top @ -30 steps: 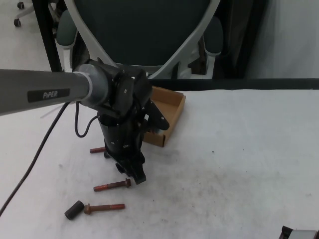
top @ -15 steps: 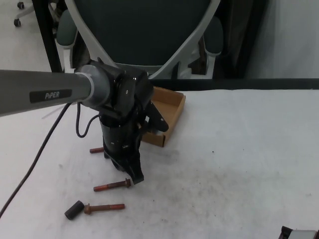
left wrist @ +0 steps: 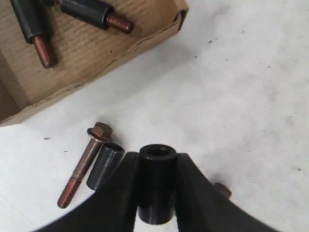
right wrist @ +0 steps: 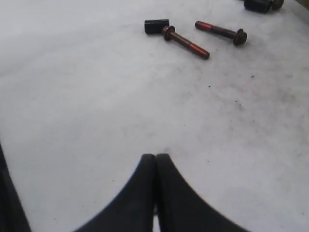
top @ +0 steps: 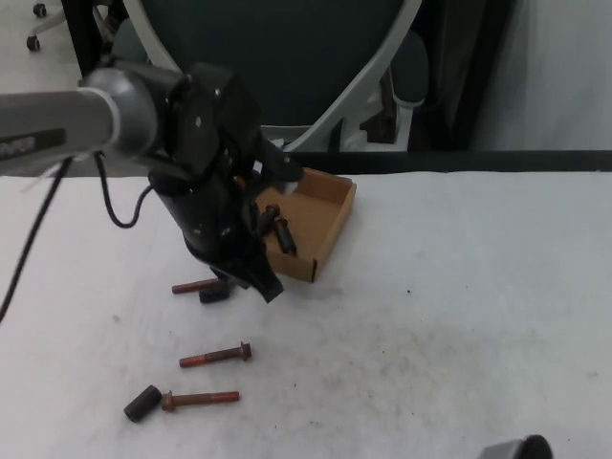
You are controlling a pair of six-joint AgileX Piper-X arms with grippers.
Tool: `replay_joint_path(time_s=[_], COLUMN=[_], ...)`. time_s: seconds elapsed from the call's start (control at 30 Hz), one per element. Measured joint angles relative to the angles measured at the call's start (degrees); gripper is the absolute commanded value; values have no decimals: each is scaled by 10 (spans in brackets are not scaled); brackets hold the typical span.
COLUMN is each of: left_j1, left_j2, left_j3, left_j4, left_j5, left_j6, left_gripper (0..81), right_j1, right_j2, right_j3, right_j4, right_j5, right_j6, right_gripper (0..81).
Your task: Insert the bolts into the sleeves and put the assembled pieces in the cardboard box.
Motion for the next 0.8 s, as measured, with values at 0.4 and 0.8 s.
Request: replay_joint_path(time_s=[0.4,0.8], left_j1=[-1,-43], left_j2=[-218,-409], left_j3=[233,433], left_j4=[-150,-327], left_j5=[85,106], left_j6=[-96,-209], left_gripper=[8,8], right_j1=[-57,-127], right_j2=[4,46], right_j3=[-156,-314], right_j4=[203,380], right_j5=[-88,-144], right_j6=[-9,-43], right_gripper=[2,2])
